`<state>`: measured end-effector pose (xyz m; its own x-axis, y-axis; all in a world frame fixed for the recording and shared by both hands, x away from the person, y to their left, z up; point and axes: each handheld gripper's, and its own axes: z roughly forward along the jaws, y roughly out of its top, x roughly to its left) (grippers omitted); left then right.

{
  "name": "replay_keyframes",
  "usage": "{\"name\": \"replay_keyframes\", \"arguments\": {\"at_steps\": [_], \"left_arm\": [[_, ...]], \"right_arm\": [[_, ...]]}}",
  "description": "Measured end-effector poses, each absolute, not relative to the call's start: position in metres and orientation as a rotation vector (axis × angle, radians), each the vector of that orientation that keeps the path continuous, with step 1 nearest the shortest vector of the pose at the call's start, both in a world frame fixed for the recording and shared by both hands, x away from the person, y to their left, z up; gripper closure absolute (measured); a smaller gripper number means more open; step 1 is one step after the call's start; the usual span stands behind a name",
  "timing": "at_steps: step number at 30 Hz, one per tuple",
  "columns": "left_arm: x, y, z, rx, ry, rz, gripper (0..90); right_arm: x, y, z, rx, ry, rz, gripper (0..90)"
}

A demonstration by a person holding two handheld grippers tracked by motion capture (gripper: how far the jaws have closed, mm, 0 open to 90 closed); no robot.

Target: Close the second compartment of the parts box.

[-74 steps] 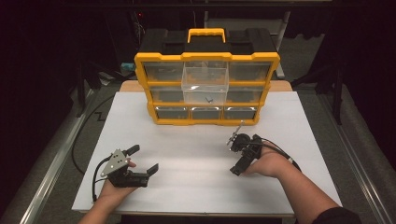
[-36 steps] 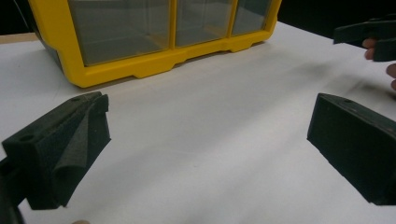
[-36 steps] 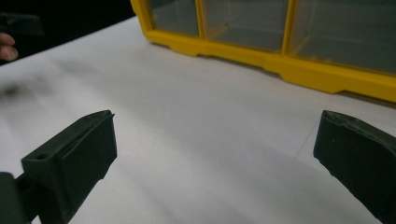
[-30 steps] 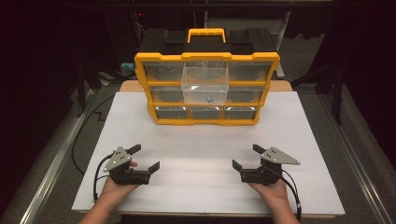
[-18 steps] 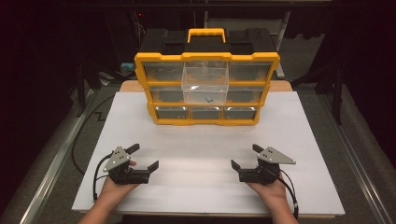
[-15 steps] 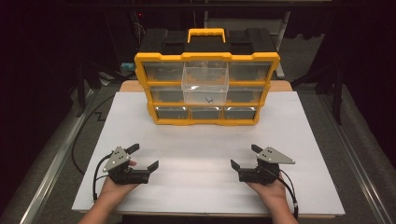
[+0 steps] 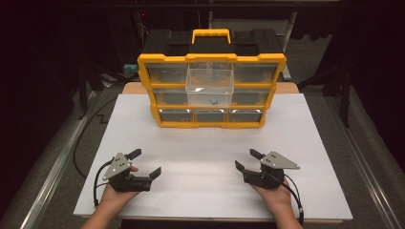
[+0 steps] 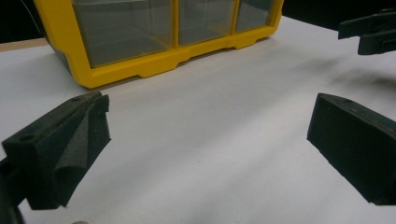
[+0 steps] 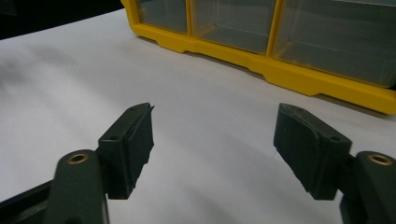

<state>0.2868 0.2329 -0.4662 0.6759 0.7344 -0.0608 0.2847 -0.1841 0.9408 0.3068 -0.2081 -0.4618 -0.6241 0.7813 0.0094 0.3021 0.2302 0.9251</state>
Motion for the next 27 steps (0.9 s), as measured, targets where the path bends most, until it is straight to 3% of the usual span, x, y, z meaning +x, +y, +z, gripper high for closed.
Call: {"name": "replay_keyframes", "arguments": {"at_steps": [11, 21, 27], "left_arm": [[0.2889, 0.2328, -0.4668, 1.749, 0.813, 0.497, 0.7], [0.289, 0.2326, -0.4667, 1.745, 0.816, 0.499, 0.8], [0.2889, 0.2325, -0.4669, 1.75, 0.813, 0.499, 0.8]], "right_arm": [[0.3063, -0.2163, -0.4632, 1.0, 2.041, 1.385, 55.3], [0.3019, -0.2152, -0.4612, 0.984, 2.026, 1.371, 88.2], [0.3, -0.2158, -0.4584, 0.986, 1.987, 1.362, 90.0]]}}
